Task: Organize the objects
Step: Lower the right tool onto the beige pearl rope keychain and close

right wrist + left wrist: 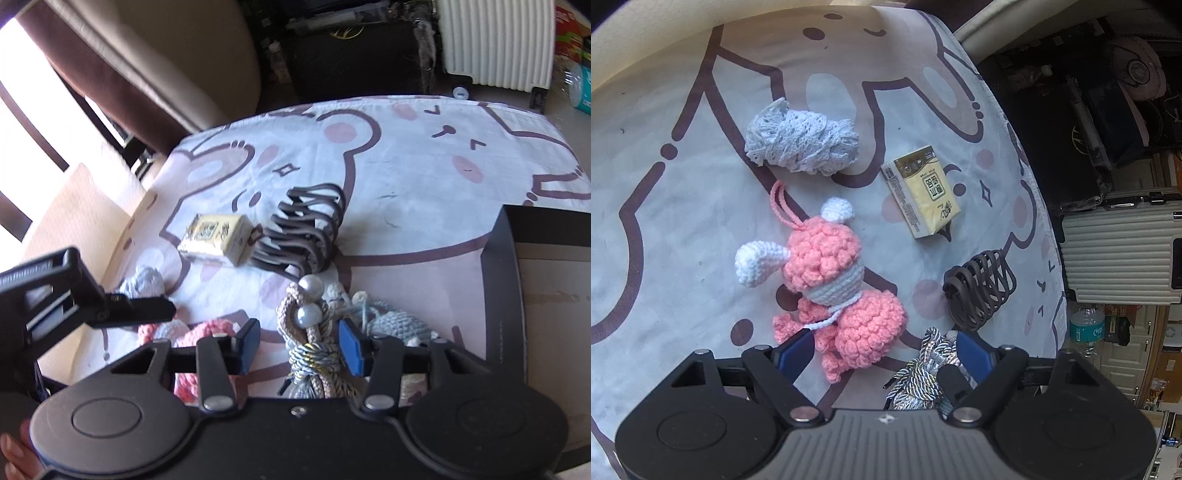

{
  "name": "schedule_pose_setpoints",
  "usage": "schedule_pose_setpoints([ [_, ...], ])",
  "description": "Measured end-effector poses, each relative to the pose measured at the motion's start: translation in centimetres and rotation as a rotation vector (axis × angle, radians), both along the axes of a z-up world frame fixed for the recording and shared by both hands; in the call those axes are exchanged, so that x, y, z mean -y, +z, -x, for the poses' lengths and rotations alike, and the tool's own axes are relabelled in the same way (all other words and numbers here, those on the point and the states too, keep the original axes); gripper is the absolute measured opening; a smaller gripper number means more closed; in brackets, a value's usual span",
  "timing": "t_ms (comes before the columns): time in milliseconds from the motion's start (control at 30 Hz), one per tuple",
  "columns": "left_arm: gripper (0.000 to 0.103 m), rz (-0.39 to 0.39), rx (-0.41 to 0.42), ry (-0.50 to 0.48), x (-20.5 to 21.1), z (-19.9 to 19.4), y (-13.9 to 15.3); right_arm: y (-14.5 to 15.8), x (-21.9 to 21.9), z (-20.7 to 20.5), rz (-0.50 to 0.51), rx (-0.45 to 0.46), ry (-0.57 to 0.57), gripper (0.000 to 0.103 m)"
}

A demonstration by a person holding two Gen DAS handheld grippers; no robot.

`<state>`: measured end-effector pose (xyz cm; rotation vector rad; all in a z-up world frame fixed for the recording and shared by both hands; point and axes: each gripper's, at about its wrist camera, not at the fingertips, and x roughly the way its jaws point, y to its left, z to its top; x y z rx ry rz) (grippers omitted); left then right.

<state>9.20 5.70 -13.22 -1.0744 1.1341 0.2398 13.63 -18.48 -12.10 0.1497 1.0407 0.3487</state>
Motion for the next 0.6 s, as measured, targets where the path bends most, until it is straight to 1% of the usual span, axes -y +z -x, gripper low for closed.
schedule_pose_setpoints([
  [167,0.073,-0.043,-0.039,0.032,0.3,-0.2,-0.7,-1.1,-0.5,-0.2,0.059,-0.019,0.034,0.043],
  [300,0.068,-0.052,-0.057,0.072,0.4,-0.4,-1.3,-2.0,-0.4,-0.3,0.078,-0.038,0.056,0.038],
  [367,0.068,-0.057,-0.055,0.075,0.6,-0.6,-1.5,-2.2,-0.4,-0.3,0.073,-0.041,0.064,0.037],
  [500,0.068,-0.098,-0.059,0.077,0.8,-1.0,-1.7,-2.4,-0.6,-0.3,0.077,-0.04,0.083,0.035],
  [600,0.065,-0.131,-0.066,0.08,0.6,-1.1,-1.9,-2.4,-0.8,-0.1,0.085,-0.025,0.109,0.034],
])
